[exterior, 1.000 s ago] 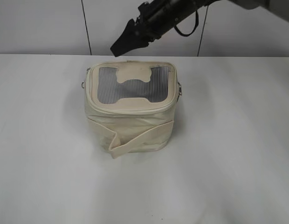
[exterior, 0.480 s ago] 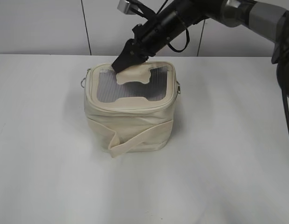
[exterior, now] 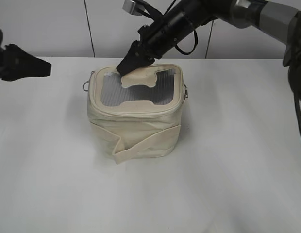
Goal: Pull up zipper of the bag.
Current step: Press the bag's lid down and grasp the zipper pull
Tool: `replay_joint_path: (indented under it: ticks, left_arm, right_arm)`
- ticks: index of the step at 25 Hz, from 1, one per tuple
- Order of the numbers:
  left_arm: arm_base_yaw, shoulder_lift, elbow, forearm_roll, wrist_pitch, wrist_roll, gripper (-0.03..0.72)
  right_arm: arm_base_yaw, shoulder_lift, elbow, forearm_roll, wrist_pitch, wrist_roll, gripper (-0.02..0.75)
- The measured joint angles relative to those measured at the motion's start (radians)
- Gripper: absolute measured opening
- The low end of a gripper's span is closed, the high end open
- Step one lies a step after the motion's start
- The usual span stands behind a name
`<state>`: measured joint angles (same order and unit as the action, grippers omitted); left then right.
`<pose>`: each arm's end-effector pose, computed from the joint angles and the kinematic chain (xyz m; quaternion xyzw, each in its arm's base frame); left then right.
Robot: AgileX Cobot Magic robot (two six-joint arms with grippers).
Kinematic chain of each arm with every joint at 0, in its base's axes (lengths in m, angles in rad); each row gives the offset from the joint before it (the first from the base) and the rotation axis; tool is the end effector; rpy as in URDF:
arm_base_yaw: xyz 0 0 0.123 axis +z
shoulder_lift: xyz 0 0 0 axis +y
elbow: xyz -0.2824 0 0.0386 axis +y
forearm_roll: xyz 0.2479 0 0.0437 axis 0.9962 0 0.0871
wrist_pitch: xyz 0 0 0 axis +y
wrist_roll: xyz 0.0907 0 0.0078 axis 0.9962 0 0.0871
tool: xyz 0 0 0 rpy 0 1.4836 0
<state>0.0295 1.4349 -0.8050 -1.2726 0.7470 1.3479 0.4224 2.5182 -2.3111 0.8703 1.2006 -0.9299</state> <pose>0.2754 -0.0511 0.2473 0.1912 0.8593 -0.2842 0.3799 0.4563 0.2763 0.1900 -0.4833 0.7658 0.3674 0.2122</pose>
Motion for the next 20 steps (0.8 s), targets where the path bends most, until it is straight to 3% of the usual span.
replay_joint_path:
  ticks: [3,8,15,20]
  left_arm:
    - [0.008,0.184,-0.104,-0.002,0.027,0.224,0.431]
    - [-0.061,0.335,-0.152,0.005,-0.020,0.486,0.459]
    - [-0.184,0.350,-0.155,-0.027,-0.250,0.624,0.461]
    - [-0.212,0.390,-0.178,-0.054,-0.291,0.646,0.461]
  right_arm:
    - [0.000,0.000,0.000,0.000,0.002,0.008,0.055]
    - [0.000,0.000,0.000,0.000,0.002,0.020,0.054]
    - [0.000,0.000,0.000,-0.001,0.002,0.029,0.054]
    - [0.000,0.000,0.000,-0.001,0.002,0.029,0.054]
